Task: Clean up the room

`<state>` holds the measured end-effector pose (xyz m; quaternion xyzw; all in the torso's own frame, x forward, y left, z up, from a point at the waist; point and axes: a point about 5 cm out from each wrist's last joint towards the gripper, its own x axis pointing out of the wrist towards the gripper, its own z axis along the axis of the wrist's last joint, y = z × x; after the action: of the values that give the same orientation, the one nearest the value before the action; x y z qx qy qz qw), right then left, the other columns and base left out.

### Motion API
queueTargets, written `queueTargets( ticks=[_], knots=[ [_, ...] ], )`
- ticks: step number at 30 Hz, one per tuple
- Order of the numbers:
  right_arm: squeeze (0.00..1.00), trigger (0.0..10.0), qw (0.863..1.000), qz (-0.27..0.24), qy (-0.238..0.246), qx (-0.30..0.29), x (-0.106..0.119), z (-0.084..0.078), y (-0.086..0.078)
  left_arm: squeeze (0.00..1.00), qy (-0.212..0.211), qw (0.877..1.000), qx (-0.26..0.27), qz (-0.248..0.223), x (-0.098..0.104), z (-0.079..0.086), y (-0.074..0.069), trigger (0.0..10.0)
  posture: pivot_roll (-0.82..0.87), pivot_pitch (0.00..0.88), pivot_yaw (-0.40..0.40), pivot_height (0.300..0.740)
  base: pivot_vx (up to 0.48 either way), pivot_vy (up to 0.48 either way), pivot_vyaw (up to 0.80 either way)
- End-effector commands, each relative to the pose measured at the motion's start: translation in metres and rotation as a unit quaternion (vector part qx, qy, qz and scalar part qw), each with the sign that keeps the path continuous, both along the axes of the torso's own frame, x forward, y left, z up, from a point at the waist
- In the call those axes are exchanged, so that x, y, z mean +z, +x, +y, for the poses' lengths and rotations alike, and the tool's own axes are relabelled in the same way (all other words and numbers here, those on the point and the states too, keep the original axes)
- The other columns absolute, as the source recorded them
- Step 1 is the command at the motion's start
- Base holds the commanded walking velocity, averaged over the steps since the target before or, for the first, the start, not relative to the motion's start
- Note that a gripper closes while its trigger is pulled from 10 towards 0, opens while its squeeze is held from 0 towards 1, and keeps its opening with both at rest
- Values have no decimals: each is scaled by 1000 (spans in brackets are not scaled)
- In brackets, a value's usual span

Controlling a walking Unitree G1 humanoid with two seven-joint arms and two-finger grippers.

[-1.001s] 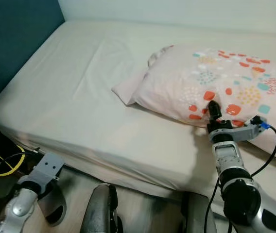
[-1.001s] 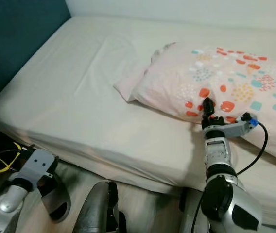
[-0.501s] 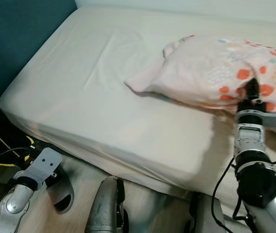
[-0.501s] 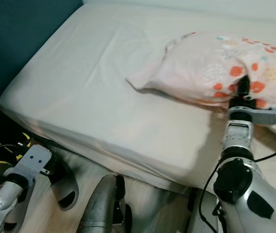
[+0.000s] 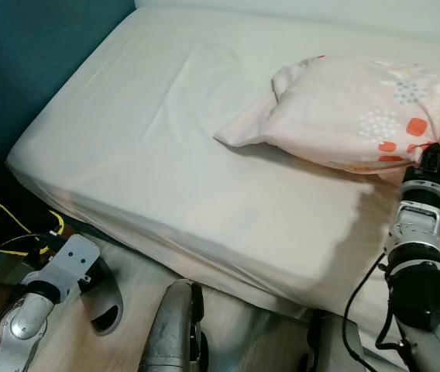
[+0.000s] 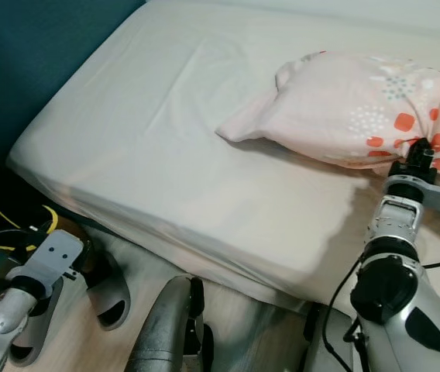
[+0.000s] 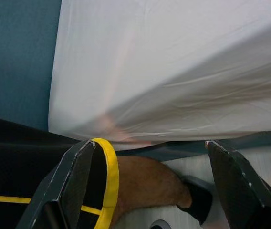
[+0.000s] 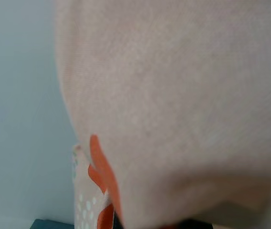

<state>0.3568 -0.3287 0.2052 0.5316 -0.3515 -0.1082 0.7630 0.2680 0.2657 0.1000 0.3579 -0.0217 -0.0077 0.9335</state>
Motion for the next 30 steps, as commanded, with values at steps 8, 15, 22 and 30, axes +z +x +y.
queueTargets(
  ticks=[8,15,22,30],
  knots=[
    [0,0,973,106,-196,62,16,27,19,0,-18,999,26,9,-5,-1,18,10000,223,202,57,562,0,0,0],
    [0,0,922,117,-332,162,-3,93,28,0,-57,997,46,11,-9,-13,38,10000,151,132,35,562,0,0,0],
    [0,0,907,-7,-355,227,22,125,10,0,-78,995,58,22,-16,-22,49,10000,86,66,31,572,0,0,0],
    [0,0,895,-85,-380,218,64,124,-7,0,-87,994,63,28,-22,-30,53,10000,75,38,21,602,0,0,0]
  ],
)
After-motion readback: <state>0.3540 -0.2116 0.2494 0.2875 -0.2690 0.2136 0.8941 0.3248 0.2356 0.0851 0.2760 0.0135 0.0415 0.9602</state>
